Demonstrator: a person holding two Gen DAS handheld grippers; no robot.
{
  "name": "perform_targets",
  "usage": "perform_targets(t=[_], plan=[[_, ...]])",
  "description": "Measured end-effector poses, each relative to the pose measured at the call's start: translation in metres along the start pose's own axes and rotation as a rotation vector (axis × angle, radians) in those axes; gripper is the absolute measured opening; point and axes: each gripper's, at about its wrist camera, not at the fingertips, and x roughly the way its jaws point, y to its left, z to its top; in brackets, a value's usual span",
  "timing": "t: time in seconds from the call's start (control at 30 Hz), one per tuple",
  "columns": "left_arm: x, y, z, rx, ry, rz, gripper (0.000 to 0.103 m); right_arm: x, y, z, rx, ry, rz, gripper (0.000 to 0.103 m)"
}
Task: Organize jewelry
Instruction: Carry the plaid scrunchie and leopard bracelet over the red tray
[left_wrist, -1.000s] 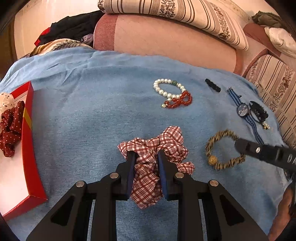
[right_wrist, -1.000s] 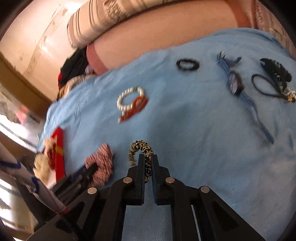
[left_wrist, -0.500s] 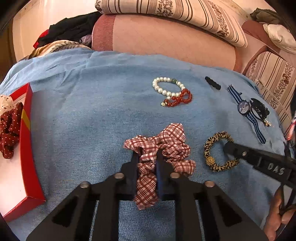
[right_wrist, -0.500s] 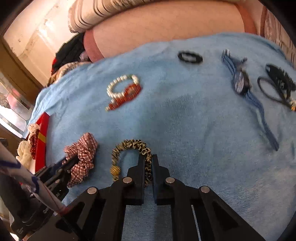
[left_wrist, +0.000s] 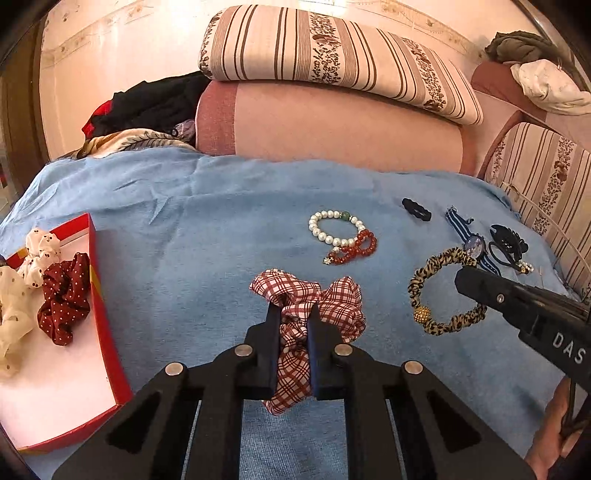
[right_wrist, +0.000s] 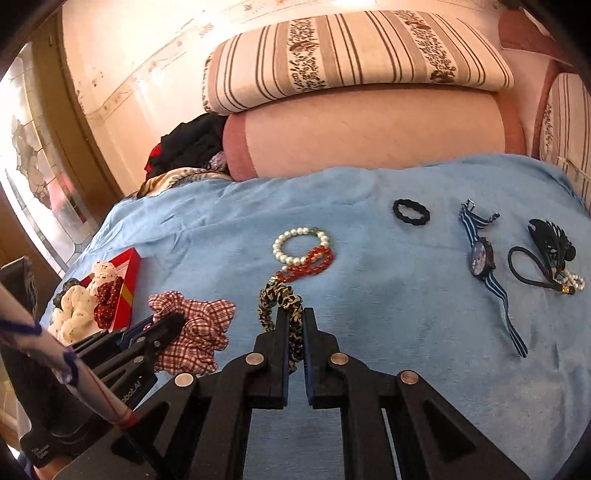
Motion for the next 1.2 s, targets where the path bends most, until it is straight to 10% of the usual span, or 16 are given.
perform_targets(t=[1.2], plan=[[-0.01, 0.0, 0.001, 0.007, -0.035, 0.06, 0.012, -0.002, 0.016, -0.006, -0.036, -0.003, 0.047, 0.007]])
